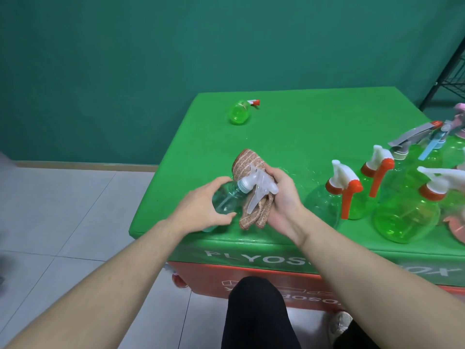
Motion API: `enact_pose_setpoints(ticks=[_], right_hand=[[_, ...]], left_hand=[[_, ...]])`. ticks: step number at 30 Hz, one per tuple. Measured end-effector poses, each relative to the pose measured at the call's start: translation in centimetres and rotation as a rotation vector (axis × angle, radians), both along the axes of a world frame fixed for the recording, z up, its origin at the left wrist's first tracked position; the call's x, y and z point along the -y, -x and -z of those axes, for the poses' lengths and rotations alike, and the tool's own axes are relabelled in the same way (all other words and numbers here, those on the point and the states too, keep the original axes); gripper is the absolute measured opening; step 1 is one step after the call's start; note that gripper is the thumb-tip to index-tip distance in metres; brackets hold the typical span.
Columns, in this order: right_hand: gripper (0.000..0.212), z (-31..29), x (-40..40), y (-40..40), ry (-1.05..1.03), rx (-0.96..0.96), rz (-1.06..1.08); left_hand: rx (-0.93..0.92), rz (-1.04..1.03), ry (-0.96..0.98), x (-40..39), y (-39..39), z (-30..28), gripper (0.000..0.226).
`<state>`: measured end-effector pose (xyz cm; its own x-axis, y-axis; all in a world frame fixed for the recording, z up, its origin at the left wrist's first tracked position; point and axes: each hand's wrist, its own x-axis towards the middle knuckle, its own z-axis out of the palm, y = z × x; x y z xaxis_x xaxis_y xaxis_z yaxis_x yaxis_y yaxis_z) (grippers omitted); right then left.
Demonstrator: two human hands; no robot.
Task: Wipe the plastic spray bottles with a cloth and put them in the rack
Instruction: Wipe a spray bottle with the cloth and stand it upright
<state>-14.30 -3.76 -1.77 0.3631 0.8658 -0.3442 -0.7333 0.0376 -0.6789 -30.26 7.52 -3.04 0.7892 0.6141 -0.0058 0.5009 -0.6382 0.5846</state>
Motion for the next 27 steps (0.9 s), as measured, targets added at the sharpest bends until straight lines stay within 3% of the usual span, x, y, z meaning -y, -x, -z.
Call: enact_pose_setpoints(ticks=[10, 18, 27], right_hand=[[0.056, 0.1, 0.2, -0.8, -0.044, -0.038, 0.026], [0.051, -1.3, 2.1, -1.4, -0.035, 0.017, 0.060], [0.049, -1.3, 0.2, -1.1, -0.027, 0.010, 0.023]], left_hand=[[-0.068, -0.015, 0.017, -0.5, -1.5, -0.3, 0.083], [-0.082, -0.133, 0.064, -0.4, -2.2, -1.2, 0.090], [-0.044, -0.108, -0.002, 0.2, -1.1, -0.3, 0.089]])
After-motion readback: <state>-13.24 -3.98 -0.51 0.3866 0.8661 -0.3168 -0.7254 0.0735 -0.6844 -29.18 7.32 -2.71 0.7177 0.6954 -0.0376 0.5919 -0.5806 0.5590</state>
